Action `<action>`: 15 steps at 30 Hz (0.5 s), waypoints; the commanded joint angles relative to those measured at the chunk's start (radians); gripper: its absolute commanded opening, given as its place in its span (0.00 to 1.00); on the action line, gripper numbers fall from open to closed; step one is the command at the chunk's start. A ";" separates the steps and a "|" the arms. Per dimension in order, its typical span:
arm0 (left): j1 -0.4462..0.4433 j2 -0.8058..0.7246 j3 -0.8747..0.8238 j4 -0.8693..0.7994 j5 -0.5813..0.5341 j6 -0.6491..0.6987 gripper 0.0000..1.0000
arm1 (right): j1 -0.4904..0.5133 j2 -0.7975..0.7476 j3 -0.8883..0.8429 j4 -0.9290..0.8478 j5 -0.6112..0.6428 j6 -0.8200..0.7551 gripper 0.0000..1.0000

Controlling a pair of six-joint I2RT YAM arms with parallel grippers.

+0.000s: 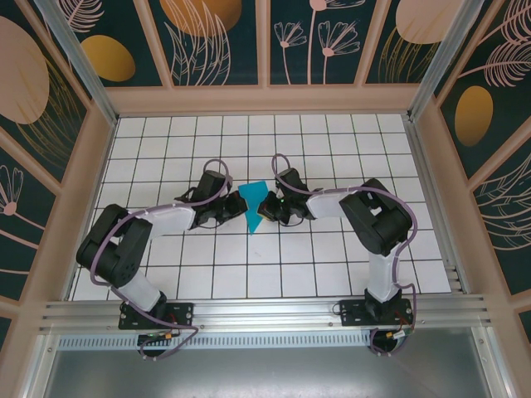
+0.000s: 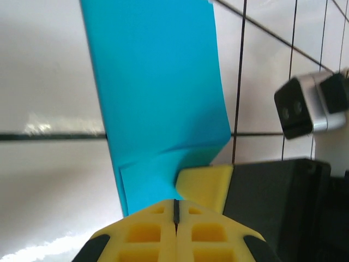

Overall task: Fold a paper plane with a square sheet of paper (pick it up from the middle)
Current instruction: Third fold the triangle at the center of the table.

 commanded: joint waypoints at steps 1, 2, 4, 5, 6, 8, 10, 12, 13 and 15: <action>-0.033 -0.009 -0.028 0.070 0.058 -0.049 0.00 | 0.016 0.016 -0.033 -0.024 -0.012 0.040 0.02; -0.038 -0.004 -0.032 0.070 0.058 -0.051 0.00 | 0.016 0.018 -0.031 -0.025 -0.014 0.039 0.02; -0.046 0.010 -0.045 0.089 0.072 -0.060 0.00 | 0.016 0.018 -0.031 -0.020 -0.017 0.038 0.02; -0.047 0.018 -0.048 0.095 0.078 -0.063 0.00 | 0.016 0.019 -0.032 -0.018 -0.020 0.036 0.02; -0.051 0.027 -0.048 0.096 0.085 -0.065 0.00 | 0.016 0.021 -0.030 -0.016 -0.022 0.035 0.02; -0.053 0.045 -0.049 0.093 0.087 -0.067 0.00 | 0.015 0.021 -0.028 -0.012 -0.025 0.031 0.02; -0.057 0.059 -0.055 0.085 0.083 -0.068 0.00 | 0.014 0.017 -0.029 -0.003 -0.027 0.023 0.02; -0.057 0.073 -0.065 0.056 0.063 -0.062 0.00 | 0.012 0.006 -0.033 0.021 -0.033 0.000 0.02; -0.057 0.075 -0.065 0.042 0.056 -0.055 0.00 | 0.012 -0.001 -0.034 0.030 -0.029 -0.016 0.02; -0.057 0.076 -0.070 0.035 0.051 -0.047 0.00 | 0.010 -0.015 -0.032 0.043 -0.022 -0.058 0.02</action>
